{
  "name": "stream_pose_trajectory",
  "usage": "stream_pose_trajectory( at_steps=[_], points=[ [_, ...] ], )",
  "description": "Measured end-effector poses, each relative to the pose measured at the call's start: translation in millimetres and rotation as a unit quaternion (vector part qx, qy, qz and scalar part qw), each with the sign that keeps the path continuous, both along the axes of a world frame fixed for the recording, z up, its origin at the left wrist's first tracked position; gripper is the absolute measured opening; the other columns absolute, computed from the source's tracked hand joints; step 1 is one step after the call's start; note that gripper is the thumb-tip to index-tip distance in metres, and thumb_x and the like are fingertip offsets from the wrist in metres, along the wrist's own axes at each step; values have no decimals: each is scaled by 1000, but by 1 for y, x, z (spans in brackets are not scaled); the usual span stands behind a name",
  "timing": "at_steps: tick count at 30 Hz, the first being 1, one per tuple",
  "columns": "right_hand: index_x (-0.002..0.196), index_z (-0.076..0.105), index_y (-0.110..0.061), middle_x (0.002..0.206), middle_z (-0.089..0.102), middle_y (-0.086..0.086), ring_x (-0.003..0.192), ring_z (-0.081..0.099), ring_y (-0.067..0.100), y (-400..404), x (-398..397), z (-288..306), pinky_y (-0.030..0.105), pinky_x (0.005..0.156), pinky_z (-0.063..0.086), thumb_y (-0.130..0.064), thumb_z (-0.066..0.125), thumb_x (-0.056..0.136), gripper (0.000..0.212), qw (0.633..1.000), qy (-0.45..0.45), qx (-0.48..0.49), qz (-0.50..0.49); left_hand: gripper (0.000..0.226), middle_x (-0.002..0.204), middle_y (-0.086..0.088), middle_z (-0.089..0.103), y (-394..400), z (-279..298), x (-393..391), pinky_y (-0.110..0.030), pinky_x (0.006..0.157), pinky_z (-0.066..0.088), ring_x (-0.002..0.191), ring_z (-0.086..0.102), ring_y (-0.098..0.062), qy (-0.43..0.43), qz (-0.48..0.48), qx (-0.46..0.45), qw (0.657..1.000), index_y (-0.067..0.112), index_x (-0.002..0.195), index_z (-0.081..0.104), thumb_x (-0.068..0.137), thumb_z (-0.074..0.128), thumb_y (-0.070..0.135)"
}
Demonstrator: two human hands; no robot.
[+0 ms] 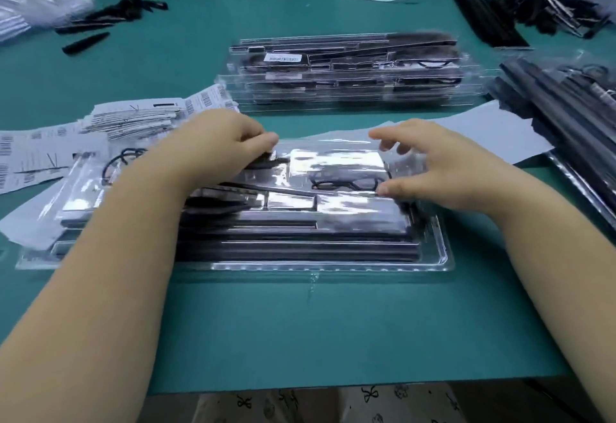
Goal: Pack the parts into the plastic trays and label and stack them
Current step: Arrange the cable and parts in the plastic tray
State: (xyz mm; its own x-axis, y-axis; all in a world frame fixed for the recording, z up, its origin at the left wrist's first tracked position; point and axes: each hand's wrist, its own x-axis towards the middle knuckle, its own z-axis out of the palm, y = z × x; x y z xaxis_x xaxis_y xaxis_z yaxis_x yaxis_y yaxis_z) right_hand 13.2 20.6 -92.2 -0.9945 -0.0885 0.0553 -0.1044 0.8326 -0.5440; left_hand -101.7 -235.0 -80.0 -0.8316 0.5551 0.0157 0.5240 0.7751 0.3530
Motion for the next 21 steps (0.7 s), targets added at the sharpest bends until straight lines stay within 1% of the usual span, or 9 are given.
stream_pose_trajectory(
  at_steps=[3,6,9,10,12,14,16,19,21],
  points=[
    [120,45,-49,107,49,-27,100,45,-10,0,5,3,-4,79,31,-48,74,62,64,998,25,-52,-11,40,68,1,57,4,2,1,-29,56,35,66,52,-15,3,-3,19,1000,19,69,56,96,42,46],
    [112,47,-55,104,53,-25,95,48,-10,0,8,5,-1,80,34,-54,70,53,64,994,30,-101,-7,37,68,1,57,2,6,0,-30,56,36,65,52,-15,4,-18,26,999,19,70,56,95,44,44],
    [112,54,-52,101,57,-20,89,53,-3,1,9,4,13,86,43,-55,73,49,65,989,12,-145,1,32,67,5,63,-1,8,1,-29,59,42,65,57,-12,-7,-26,51,998,24,69,62,93,50,43],
    [111,57,-51,101,58,-20,87,55,0,2,9,4,18,85,46,-55,76,50,65,988,4,-156,3,31,68,5,64,-1,8,2,-29,61,44,65,58,-13,-6,-27,59,998,24,70,63,92,52,42],
    [110,62,-47,97,60,-19,80,57,5,3,10,3,20,77,49,-49,84,58,56,979,-7,-203,0,29,66,6,64,1,8,3,-26,59,43,64,57,-12,-7,-24,86,996,24,70,66,91,56,42],
    [107,67,-40,89,62,-18,70,57,5,4,10,0,15,68,48,-36,74,74,33,964,3,-265,-20,28,69,5,65,3,9,5,-24,57,42,65,58,-12,-18,-19,102,994,23,72,69,89,58,43],
    [100,70,-36,81,64,-17,65,56,4,3,8,-4,12,64,46,-22,69,84,21,959,30,-275,-65,29,74,5,67,2,9,6,-24,61,44,71,61,-13,-46,-22,86,995,24,76,69,89,56,46],
    [89,71,-34,75,69,-14,63,58,0,0,6,-7,7,61,45,-14,64,88,22,962,33,-247,-107,42,78,9,69,2,7,6,-22,68,45,77,63,-10,-87,-26,2,996,27,81,70,83,49,64],
    [83,72,-36,78,72,-14,67,59,-2,-2,6,-6,4,61,44,-14,63,89,24,967,25,-229,-112,60,71,5,66,2,6,4,-25,64,43,71,60,-11,-56,-7,-56,997,21,75,68,76,44,76]
  ],
)
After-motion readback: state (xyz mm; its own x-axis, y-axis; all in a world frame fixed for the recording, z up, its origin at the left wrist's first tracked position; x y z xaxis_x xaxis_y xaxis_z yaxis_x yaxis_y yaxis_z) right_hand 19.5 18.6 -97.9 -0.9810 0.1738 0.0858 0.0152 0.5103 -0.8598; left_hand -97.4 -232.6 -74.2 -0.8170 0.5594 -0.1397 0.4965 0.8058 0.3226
